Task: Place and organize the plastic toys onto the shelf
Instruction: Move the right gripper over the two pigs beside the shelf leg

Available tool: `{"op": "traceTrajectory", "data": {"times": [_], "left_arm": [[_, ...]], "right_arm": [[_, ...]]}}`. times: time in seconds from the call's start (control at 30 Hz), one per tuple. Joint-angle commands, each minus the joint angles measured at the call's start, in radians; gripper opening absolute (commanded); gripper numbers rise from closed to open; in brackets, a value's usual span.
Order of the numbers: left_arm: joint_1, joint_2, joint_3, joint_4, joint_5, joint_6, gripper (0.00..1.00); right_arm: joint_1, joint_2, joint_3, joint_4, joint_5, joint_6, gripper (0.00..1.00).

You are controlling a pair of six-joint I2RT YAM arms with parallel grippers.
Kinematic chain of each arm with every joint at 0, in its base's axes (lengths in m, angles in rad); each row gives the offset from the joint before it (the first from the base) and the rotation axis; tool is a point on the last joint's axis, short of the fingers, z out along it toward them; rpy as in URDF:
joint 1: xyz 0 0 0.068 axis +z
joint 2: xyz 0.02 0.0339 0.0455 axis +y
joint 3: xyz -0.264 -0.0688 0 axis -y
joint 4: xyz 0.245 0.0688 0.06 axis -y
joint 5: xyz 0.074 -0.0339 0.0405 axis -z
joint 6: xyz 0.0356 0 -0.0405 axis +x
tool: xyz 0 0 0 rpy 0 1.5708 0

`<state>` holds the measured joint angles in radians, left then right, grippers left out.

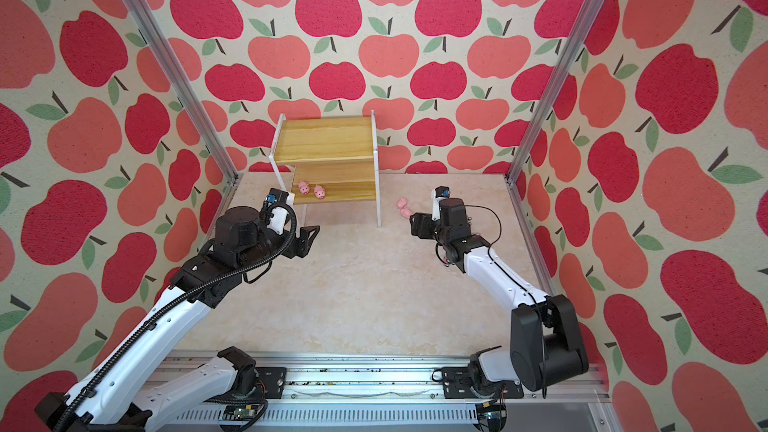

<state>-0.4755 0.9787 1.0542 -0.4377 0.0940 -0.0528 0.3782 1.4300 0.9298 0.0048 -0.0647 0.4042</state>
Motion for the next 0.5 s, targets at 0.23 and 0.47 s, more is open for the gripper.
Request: {"op": "traceTrajectory", "data": {"times": [0.23, 0.47], "left_arm": [[0.068, 0.052, -0.061, -0.009, 0.026, 0.024, 0.87], [0.098, 0.056, -0.099, 0.004, 0.022, 0.003, 0.85]], "right_arm": [[-0.015, 0.333, 0.280, -0.092, -0.047, 0.089, 0.72], [-0.015, 0.547, 0.458, -0.141, -0.033, 0.113, 0.66]]}}
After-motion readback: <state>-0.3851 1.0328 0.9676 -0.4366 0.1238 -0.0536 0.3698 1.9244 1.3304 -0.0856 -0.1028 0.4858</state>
